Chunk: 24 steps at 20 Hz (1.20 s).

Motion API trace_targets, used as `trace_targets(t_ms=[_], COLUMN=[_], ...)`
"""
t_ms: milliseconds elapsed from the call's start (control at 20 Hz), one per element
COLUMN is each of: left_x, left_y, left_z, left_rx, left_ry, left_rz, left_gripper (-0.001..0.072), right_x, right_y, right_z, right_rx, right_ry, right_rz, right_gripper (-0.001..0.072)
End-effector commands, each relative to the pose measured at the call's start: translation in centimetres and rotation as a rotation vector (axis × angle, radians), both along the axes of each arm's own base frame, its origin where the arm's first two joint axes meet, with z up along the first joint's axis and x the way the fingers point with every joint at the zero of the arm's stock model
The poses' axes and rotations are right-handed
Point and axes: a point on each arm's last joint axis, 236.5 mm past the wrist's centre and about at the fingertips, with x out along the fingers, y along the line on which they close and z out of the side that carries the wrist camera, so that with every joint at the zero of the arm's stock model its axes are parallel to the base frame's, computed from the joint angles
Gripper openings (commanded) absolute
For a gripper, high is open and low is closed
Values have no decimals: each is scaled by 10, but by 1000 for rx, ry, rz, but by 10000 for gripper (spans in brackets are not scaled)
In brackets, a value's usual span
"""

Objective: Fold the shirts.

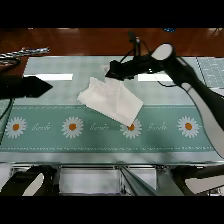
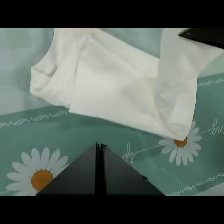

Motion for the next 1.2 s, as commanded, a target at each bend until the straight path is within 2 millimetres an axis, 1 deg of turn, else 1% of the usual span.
trace_targets(t_ms=[0,100,150,200,250,300,350,400,450,500,550,650,700,750,800,850,900,950,1050,1100,1150], left_x=[-29,-33,-32,-29,-26,-22,-19,-13,-9,-3,1,7,9,10,9,7,5,2,-1,-2,-2], left_y=[2,-4,-6,-7,-8,-7,-5,-3,1,7,14,29,37,43,48,48,45,43,37,34,30], left_z=[-43,-66,-75,-85,-94,-101,-106,-107,-105,-100,-92,-74,-66,-59,-54,-50,-49,-48,-49,-49,-49], left_rx=[-10,-47,-64,-79,-97,-105,-105,-102,-101,-104,-106,-108,-108,-108,-110,-109,-109,-108,-108,-107,-107], left_ry=[87,138,148,156,158,158,160,153,141,125,109,79,63,47,31,20,18,19,26,27,28], left_rz=[13,18,28,46,66,85,96,105,117,138,159,197,217,236,252,251,243,233,211,200,190], left_gripper=[18,18,18,18,18,18,18,18,18,18,18,18,18,18,18,18,18,18,18,18,18], right_x=[8,10,9,6,-3,-12,-17,-18,-18,-16,-13,-10,-13,-21,-32,-43,-56,-66,-89,-100,-112], right_y=[43,53,61,69,79,82,77,65,43,16,-24,-125,-181,-226,-261,-279,-287,-289,-283,-275,-263], right_z=[-40,-53,-57,-59,-56,-51,-46,-38,-26,-14,-3,6,9,12,11,5,-9,-26,-70,-93,-114], right_rx=[-7,-7,8,37,74,96,100,99,90,61,-14,-297,-456,-569,-632,-628,-584,-531,-412,-357,-290], right_ry=[48,76,95,117,118,123,140,160,174,179,171,134,118,106,96,88,87,92,145,198,268], right_rz=[39,37,40,43,88,131,153,160,168,168,147,32,-68,-162,-259,-344,-435,-514,-642,-676,-697], right_gripper=[24,24,110,354,419,420,419,418,418,417,417,417,417,417,418,417,417,418,418,417,417])
